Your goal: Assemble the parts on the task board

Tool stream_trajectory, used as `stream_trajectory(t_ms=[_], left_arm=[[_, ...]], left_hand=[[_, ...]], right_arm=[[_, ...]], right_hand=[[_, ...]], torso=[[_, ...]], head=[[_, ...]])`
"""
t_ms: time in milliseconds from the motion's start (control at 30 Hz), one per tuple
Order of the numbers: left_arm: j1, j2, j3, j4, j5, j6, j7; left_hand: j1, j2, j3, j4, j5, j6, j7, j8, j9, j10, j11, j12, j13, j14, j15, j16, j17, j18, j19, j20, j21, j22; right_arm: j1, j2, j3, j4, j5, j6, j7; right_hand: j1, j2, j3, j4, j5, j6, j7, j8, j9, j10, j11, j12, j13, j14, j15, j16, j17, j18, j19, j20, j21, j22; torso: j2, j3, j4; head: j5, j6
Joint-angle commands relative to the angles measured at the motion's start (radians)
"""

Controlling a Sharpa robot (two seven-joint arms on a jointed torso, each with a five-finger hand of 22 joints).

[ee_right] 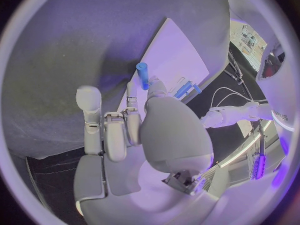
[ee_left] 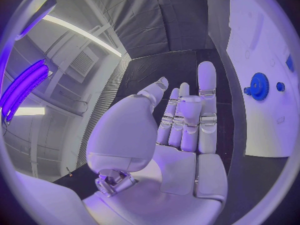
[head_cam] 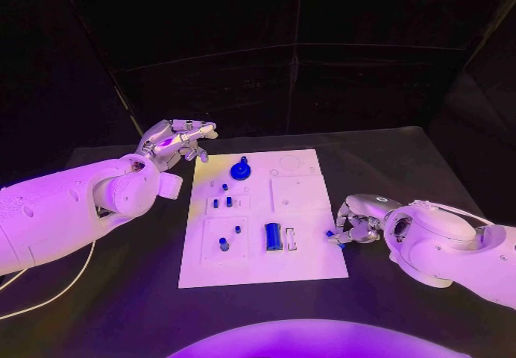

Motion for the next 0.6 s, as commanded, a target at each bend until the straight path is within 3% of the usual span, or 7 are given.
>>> stream_trajectory(t_ms=[33, 400, 600], left_arm=[[0.002, 0.0, 0.001, 0.0, 0.003, 0.011, 0.002], [0.002, -0.001, 0.001, 0.0, 0.003, 0.011, 0.001], [0.002, 0.0, 0.001, 0.0, 0.003, 0.012, 0.0]], left_hand=[[0.008, -0.001, -0.003, -0.001, 0.002, 0.0, -0.005, 0.005, 0.0, -0.002, -0.001, 0.003, -0.002, -0.006, 0.0, 0.003, -0.001, 0.014, 0.003, 0.004, -0.004, -0.002], [0.008, -0.001, -0.003, -0.001, 0.002, 0.0, -0.005, 0.005, 0.0, -0.002, -0.001, 0.003, -0.002, -0.006, 0.0, 0.003, -0.001, 0.014, 0.003, 0.004, -0.004, -0.002], [0.009, -0.001, -0.003, -0.001, 0.002, 0.0, -0.005, 0.005, 0.0, -0.002, -0.002, 0.004, -0.002, -0.007, 0.0, 0.003, -0.001, 0.014, 0.003, 0.004, -0.004, -0.002]], right_arm=[[0.001, 0.007, 0.0, 0.001, -0.025, 0.011, 0.001], [0.0, 0.028, 0.0, -0.007, -0.103, 0.042, 0.002], [0.0, 0.036, 0.0, -0.01, -0.173, 0.069, 0.001]], right_hand=[[0.021, 0.001, 0.0, -0.009, -0.006, 0.006, -0.003, 0.006, 0.003, 0.002, -0.006, 0.001, 0.064, 0.079, -0.007, 0.001, 0.154, -0.015, 0.0, -0.009, 0.005, -0.001], [0.091, 0.005, 0.007, -0.054, -0.013, 0.0, -0.004, 0.005, 0.02, -0.002, -0.008, -0.007, 0.06, 0.078, -0.009, -0.003, 0.148, -0.015, -0.004, -0.011, 0.0, -0.006], [0.168, 0.02, 0.038, -0.099, -0.008, -0.006, -0.003, -0.003, 0.024, -0.009, -0.009, -0.016, 0.055, 0.076, -0.01, -0.007, 0.142, -0.013, -0.009, -0.012, -0.006, -0.013]], torso=[[0.001, 0.0003, 0.0002], [0.001, -0.0004, 0.0001], [0.0, 0.0003, 0.0011]], head=[[-0.003, 0.001], [-0.001, -0.002], [-0.004, -0.002]])
